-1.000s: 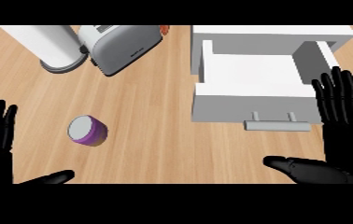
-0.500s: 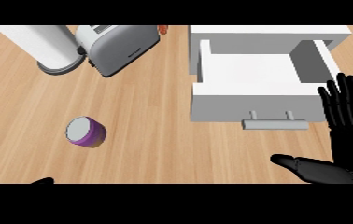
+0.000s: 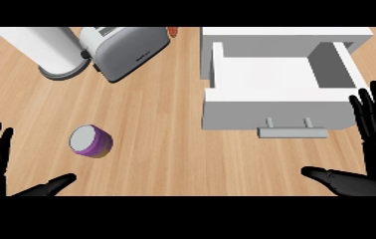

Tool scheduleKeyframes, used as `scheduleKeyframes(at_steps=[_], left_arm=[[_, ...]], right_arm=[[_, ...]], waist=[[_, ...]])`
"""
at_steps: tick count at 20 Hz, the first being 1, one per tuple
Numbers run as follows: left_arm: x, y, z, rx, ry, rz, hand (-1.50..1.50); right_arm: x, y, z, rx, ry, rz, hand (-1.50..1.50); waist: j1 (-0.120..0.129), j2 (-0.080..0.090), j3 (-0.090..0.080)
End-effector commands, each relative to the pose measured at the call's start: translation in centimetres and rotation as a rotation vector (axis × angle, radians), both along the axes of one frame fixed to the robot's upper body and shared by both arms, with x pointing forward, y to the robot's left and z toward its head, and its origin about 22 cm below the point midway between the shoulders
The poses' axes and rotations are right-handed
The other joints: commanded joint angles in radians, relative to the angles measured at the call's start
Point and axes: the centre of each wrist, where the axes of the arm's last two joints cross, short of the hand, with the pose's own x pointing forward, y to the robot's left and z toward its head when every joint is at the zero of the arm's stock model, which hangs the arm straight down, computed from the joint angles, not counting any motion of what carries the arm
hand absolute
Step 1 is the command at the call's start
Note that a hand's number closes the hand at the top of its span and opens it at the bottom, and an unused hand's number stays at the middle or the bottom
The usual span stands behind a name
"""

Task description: Pick up the can, place it into the drawer and close the drawer

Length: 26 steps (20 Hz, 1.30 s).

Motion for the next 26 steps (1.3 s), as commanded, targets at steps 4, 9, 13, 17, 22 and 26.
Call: scheduleKeyframes(at_steps=[4, 9, 13, 17, 22, 26], left_arm=[[0.6, -1.1, -5.1, -0.009, 0.050, 0.003, -1.50], [2.1, -3.0, -7.4, 0.011, 0.054, 0.026, -1.50], [1.4, -0.2, -10.3, 0.007, 0.112, 0.046, -1.50], [1.5, -2.2, -14.0, 0.006, 0.107, 0.074, -1.50], [2.4, -0.4, -15.4, -0.033, 0.135, 0.105, -1.50], [2.0, -0.2, -16.2, -0.020, 0.137, 0.115, -1.50]], right_arm=[[-1.2, 1.5, 0.1, -0.010, -0.015, -0.018, -1.50], [-1.5, 0.2, 0.5, -0.004, -0.024, -0.012, -1.50], [-2.4, -0.5, 0.7, -0.014, -0.022, -0.003, -1.50], [-2.3, -2.0, 0.8, -0.023, -0.013, -0.016, -1.50], [-2.8, -0.7, 2.2, -0.014, -0.019, -0.025, -1.50], [-2.5, -1.3, 1.4, -0.002, -0.050, -0.029, -1.50]], waist=[[0.000, 0.000, 0.000], [-0.001, 0.000, 0.000], [-0.001, 0.000, 0.000], [-0.002, 0.000, 0.000], [-0.002, 0.000, 0.000], [-0.001, 0.000, 0.000]])
